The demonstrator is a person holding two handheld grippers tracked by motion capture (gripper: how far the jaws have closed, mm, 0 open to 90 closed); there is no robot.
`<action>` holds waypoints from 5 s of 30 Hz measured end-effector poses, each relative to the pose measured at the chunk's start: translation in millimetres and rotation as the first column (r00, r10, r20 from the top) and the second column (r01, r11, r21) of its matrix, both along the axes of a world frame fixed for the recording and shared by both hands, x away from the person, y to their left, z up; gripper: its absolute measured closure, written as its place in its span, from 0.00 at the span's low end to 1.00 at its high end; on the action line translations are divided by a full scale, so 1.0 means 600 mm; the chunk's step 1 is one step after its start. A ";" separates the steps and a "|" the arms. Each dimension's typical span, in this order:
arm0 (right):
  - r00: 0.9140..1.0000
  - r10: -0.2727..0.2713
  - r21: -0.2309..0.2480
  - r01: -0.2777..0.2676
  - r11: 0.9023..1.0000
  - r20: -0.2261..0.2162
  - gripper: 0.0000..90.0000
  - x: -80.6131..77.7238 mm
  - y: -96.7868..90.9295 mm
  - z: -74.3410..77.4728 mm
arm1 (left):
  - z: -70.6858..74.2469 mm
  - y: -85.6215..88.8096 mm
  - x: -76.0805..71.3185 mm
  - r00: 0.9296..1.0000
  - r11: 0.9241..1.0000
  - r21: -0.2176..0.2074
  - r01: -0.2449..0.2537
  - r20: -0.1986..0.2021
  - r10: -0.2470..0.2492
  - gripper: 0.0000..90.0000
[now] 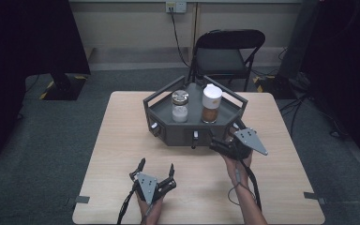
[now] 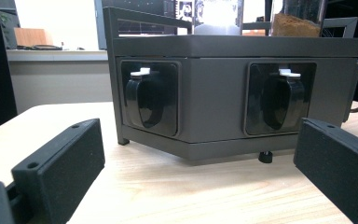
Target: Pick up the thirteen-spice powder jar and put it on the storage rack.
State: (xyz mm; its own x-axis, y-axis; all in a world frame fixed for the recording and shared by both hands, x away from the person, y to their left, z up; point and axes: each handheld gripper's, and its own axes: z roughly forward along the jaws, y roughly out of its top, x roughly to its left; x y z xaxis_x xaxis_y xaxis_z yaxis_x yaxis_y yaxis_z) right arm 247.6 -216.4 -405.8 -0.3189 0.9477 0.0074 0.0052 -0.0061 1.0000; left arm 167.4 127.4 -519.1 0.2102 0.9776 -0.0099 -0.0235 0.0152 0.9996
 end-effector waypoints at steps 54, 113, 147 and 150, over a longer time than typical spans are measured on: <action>0.995 -0.095 0.035 0.096 0.995 -0.023 0.00 -0.156 -0.032 -0.137 | -0.001 -0.001 -0.002 1.000 1.000 -0.002 -0.007 0.001 0.007 0.01; 0.975 -0.217 -0.015 0.218 0.976 0.042 0.00 -0.190 0.003 -0.184 | 0.000 -0.001 -0.004 1.000 1.000 -0.002 -0.011 0.000 0.011 0.01; 0.973 -0.225 -0.015 0.226 0.974 0.042 0.00 -0.191 0.005 -0.184 | 0.000 -0.001 -0.004 1.000 1.000 -0.002 -0.008 0.000 0.008 0.01; 0.973 -0.225 -0.015 0.226 0.974 0.042 0.00 -0.191 0.005 -0.184 | 0.000 -0.001 -0.004 1.000 1.000 -0.002 -0.008 0.000 0.008 0.01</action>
